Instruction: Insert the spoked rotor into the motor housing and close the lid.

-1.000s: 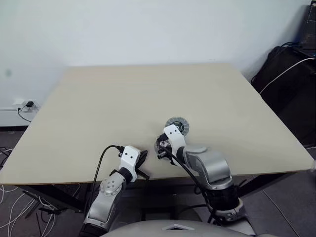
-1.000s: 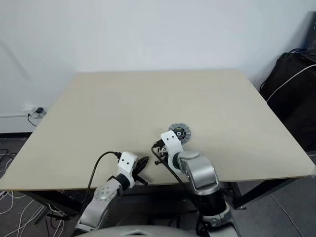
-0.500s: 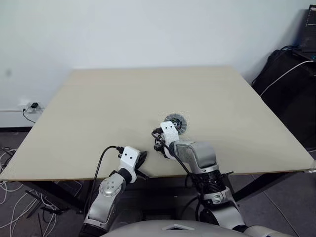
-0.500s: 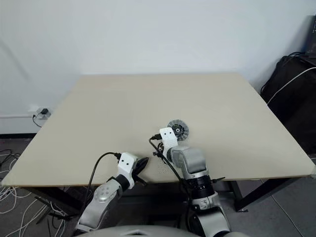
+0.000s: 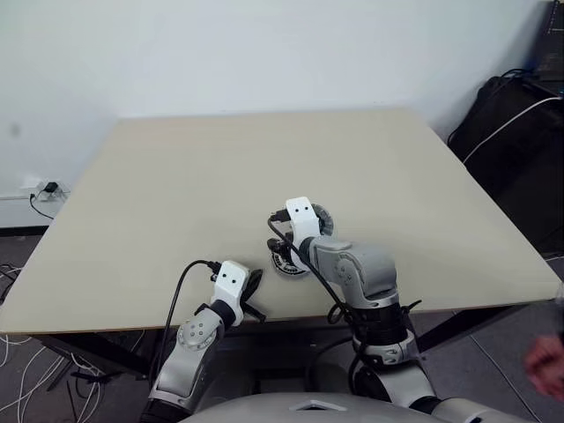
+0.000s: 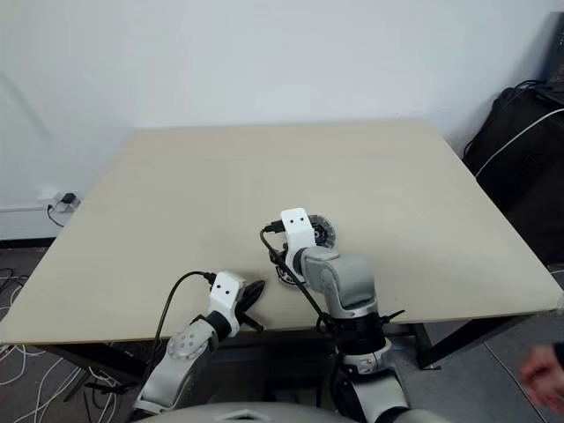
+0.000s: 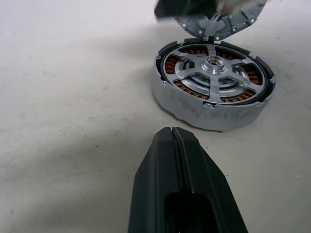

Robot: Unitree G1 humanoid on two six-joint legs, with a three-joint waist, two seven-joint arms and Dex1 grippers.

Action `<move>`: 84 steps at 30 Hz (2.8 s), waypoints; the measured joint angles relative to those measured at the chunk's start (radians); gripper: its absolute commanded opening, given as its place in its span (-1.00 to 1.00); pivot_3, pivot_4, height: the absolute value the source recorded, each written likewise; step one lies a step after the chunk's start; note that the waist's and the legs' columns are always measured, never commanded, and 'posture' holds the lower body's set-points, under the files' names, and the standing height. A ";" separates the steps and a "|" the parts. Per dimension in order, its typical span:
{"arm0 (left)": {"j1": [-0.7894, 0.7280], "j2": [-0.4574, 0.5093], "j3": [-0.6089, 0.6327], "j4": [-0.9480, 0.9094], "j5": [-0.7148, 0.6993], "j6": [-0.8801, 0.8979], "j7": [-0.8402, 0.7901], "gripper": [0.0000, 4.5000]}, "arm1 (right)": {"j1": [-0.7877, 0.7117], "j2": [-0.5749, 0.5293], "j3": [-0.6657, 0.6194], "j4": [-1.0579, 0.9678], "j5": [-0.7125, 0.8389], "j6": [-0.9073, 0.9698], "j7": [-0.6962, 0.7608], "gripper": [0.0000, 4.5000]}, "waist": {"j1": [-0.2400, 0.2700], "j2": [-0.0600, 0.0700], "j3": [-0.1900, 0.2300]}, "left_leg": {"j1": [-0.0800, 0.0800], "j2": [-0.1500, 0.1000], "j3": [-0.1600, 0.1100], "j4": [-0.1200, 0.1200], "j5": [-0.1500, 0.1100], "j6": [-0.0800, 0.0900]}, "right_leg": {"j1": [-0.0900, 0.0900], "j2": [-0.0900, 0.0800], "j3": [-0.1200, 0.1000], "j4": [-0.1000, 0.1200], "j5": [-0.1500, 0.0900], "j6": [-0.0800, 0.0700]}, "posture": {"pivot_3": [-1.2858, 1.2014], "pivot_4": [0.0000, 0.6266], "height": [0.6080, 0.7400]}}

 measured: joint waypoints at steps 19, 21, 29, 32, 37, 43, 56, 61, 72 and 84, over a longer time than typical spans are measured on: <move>-0.021 0.001 -0.001 0.001 0.000 0.013 -0.018 -0.99 | -0.009 -0.734 0.519 -0.223 -0.142 -0.473 0.537 -0.03 | 0.012 -0.015 0.010 | 0.000 -0.001 0.001 0.005 -0.002 0.004 | 0.004 -0.004 -0.002 -0.002 -0.006 0.009 | 0.03 -1.00 1.00; -0.021 0.001 -0.001 0.001 0.000 0.013 -0.019 -0.99 | -0.008 -0.734 0.519 -0.223 -0.149 -0.474 0.551 -0.03 | 0.018 -0.016 0.010 | -0.001 -0.001 0.001 0.006 -0.002 0.004 | 0.004 -0.004 -0.002 -0.003 -0.005 0.010 | 0.03 -1.00 1.00; -0.021 0.002 0.000 0.001 0.000 0.013 -0.021 -0.99 | -0.004 -0.722 0.519 -0.223 -0.177 -0.474 0.570 -0.03 | 0.030 -0.016 0.010 | -0.003 -0.001 0.001 0.006 -0.003 0.004 | 0.003 -0.004 -0.002 -0.003 -0.005 0.009 | 0.03 -1.00 1.00; -0.021 0.006 0.000 0.004 0.000 0.013 -0.021 -0.99 | 0.003 -0.718 0.519 -0.221 -0.186 -0.474 0.574 -0.03 | 0.031 -0.016 0.010 | -0.003 -0.001 0.001 0.007 -0.003 0.004 | 0.003 -0.004 -0.002 -0.003 -0.005 0.009 | 0.03 -1.00 1.00; -0.021 0.008 0.001 0.011 0.000 0.013 -0.021 -0.99 | 0.011 -0.704 0.519 -0.190 -0.198 -0.482 0.577 -0.03 | 0.031 -0.016 0.010 | -0.003 -0.001 0.001 0.007 -0.003 0.004 | 0.003 -0.004 -0.002 -0.003 -0.005 0.009 | 0.03 -1.00 1.00; -0.022 0.008 0.001 0.013 0.000 0.012 -0.021 -0.99 | -0.013 -0.679 0.521 -0.084 -0.241 -0.517 0.588 -0.03 | 0.030 -0.016 0.010 | -0.003 -0.001 0.001 0.008 -0.003 0.004 | 0.003 -0.004 -0.002 -0.003 -0.004 0.010 | 0.03 -1.00 1.00; -0.022 0.005 0.007 0.013 0.000 0.012 -0.018 -0.99 | -0.068 -0.631 0.541 0.124 -0.339 -0.625 0.648 -0.03 | 0.029 -0.016 0.008 | -0.002 -0.001 0.002 0.008 -0.002 0.004 | 0.003 -0.004 -0.002 -0.002 -0.002 0.005 | 0.03 -1.00 1.00; -0.017 0.001 0.008 0.013 0.000 0.012 -0.009 -0.99 | -0.080 -0.614 0.541 0.164 -0.380 -0.651 0.665 -0.59 | 0.028 -0.017 0.006 | 0.002 -0.001 0.002 0.008 -0.002 0.003 | 0.007 -0.004 -0.002 -0.001 -0.004 0.009 | 0.03 -1.00 1.00; -0.008 -0.001 0.008 0.013 0.000 0.012 0.001 -0.99 | -0.050 -0.576 0.506 0.164 -0.388 -0.629 0.671 -0.95 | 0.029 -0.018 0.002 | 0.003 -0.001 0.002 0.008 -0.002 0.003 | 0.008 -0.003 -0.002 0.001 -0.004 0.009 | 0.03 -1.00 1.00; -0.008 -0.008 0.004 0.012 -0.001 0.012 0.000 -0.99 | 0.126 -0.423 0.228 -0.084 -0.263 -0.209 0.537 -0.95 | 0.033 -0.017 0.001 | -0.006 -0.002 0.002 0.008 -0.002 0.004 | 0.001 -0.004 -0.001 0.001 -0.001 0.003 | 0.03 -1.00 1.00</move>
